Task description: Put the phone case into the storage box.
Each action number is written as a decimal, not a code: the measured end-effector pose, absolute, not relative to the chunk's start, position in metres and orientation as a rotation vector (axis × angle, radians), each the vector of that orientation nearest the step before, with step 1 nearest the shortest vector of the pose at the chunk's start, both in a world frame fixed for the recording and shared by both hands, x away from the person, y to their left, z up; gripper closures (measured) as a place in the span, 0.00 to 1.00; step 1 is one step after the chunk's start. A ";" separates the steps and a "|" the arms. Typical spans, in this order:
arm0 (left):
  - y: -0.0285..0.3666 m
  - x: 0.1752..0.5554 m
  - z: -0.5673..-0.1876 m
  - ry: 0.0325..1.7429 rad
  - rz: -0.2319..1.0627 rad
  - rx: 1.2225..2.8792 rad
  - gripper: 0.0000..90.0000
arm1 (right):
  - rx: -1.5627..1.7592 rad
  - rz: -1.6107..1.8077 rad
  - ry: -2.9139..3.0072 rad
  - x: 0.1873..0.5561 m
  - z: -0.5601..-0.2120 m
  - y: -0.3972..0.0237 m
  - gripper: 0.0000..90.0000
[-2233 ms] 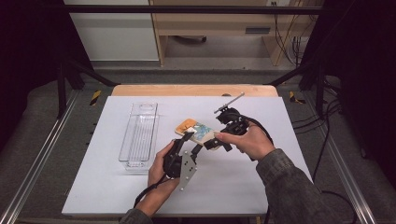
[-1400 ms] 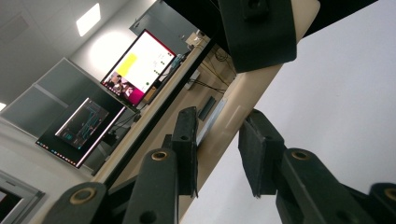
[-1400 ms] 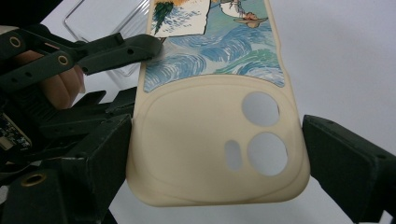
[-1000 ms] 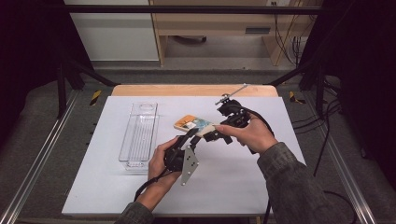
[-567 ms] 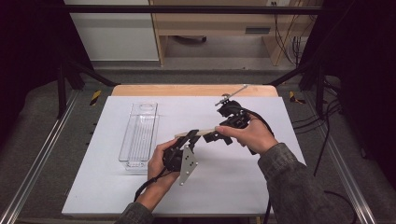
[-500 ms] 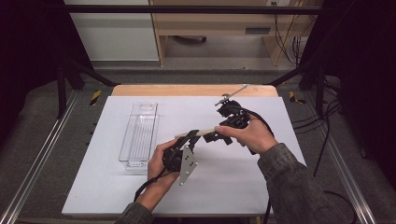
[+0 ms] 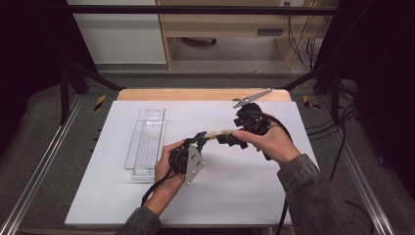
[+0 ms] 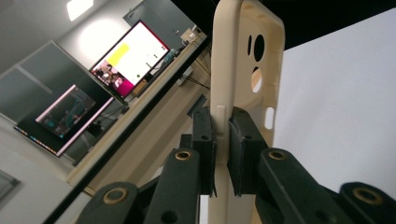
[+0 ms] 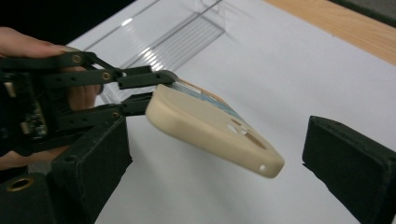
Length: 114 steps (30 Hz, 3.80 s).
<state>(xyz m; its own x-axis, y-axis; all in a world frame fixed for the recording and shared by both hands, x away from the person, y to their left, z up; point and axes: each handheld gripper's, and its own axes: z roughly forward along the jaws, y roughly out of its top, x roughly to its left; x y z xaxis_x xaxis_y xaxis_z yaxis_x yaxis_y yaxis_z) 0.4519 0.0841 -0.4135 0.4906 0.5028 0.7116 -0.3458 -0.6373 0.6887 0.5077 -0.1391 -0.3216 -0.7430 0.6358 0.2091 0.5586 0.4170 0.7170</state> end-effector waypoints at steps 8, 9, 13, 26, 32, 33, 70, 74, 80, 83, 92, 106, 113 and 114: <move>0.087 0.457 -0.411 0.188 1.243 1.863 0.90 | 1.036 1.324 2.391 0.489 -0.323 -0.167 0.07; 0.087 0.457 -0.410 0.199 1.234 1.863 0.90 | 1.034 1.347 2.369 0.487 -0.323 -0.171 0.07; 0.090 0.455 -0.405 0.203 1.243 1.860 0.90 | 1.056 1.402 2.272 0.482 -0.323 -0.183 0.07; 0.108 0.456 -0.386 0.302 1.168 1.812 0.90 | 1.052 1.464 2.033 0.465 -0.342 -0.214 0.12; 0.117 0.458 -0.379 0.326 1.154 1.799 0.90 | 1.029 1.463 1.926 0.459 -0.352 -0.224 0.11; 0.119 0.458 -0.379 0.331 1.154 1.796 0.90 | 1.034 1.468 1.908 0.457 -0.354 -0.224 0.09; 0.171 0.497 -0.356 0.456 1.163 1.737 0.90 | 1.108 1.480 1.632 0.408 -0.473 -0.224 0.05; 0.174 0.501 -0.351 0.468 1.168 1.733 0.90 | 1.114 1.484 1.648 0.409 -0.479 -0.224 0.05; 0.179 0.504 -0.345 0.482 1.162 1.713 0.90 | 1.093 1.467 1.679 0.407 -0.481 -0.220 0.04; 0.183 0.506 -0.344 0.496 1.154 1.700 0.90 | 1.087 1.468 1.683 0.407 -0.482 -0.220 0.04; 0.193 0.511 -0.337 0.537 1.140 1.665 0.90 | 1.078 1.473 1.676 0.405 -0.483 -0.220 0.04; 0.214 0.522 -0.332 0.647 1.099 1.609 0.90 | 1.081 1.478 1.673 0.404 -0.483 -0.219 0.04; 0.227 0.535 -0.335 0.742 1.069 1.571 0.90 | 1.088 1.481 1.669 0.404 -0.483 -0.221 0.04; 0.229 0.537 -0.336 0.761 1.064 1.565 0.90 | 1.088 1.481 1.669 0.404 -0.483 -0.221 0.04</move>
